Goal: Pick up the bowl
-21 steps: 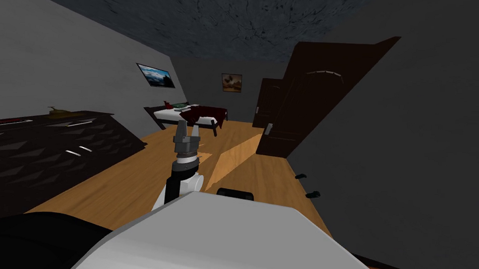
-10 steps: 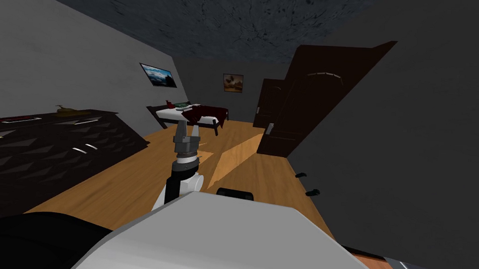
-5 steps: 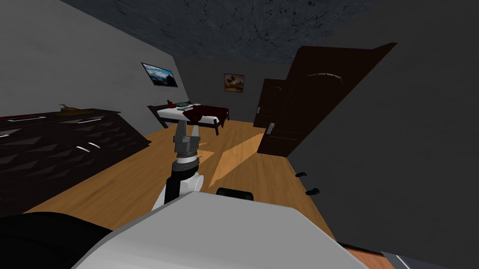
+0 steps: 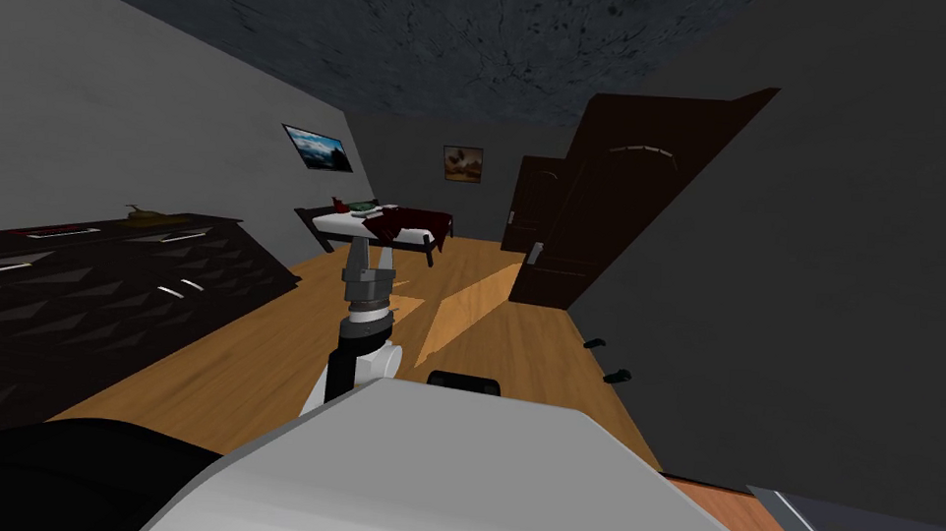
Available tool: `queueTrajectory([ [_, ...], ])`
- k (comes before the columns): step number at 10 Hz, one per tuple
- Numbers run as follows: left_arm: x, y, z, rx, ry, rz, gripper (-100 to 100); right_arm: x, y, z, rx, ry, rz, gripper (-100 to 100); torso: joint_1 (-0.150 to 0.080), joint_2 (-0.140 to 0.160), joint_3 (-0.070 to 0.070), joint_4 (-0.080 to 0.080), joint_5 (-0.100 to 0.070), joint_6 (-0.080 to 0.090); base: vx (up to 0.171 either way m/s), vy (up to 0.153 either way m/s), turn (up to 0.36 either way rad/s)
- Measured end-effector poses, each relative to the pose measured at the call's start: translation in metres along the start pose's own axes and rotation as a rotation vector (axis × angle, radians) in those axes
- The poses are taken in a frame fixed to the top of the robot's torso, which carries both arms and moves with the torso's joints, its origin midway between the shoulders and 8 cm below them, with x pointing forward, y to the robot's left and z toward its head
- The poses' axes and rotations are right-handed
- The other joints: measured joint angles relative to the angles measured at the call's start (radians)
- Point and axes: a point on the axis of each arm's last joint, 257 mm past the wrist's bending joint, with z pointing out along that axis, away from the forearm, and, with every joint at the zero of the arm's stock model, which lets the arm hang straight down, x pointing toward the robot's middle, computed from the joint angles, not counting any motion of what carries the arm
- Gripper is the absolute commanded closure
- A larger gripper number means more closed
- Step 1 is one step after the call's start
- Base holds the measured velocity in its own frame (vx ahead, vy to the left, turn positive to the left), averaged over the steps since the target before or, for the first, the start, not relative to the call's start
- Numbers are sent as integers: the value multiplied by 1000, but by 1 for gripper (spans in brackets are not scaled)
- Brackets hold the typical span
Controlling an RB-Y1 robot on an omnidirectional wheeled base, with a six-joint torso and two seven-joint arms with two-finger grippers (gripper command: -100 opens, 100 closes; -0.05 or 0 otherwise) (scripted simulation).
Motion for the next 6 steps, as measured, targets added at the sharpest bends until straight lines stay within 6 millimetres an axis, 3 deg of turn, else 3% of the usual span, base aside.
queueTrajectory([
  [1, 0, 0, 0, 0, 0, 0, 0, 2, 5, 0, -12, 8, 6, -100, -1, -1, -1, 0, 0, 0, -45, 48, 21],
  [6, 0, 0, 0, 0, 0, 0, 0, -12, -23, 8, 36, 51, -16, -100, 1, 1, 1, 0, 0, 0, -44, 39, 5],
])
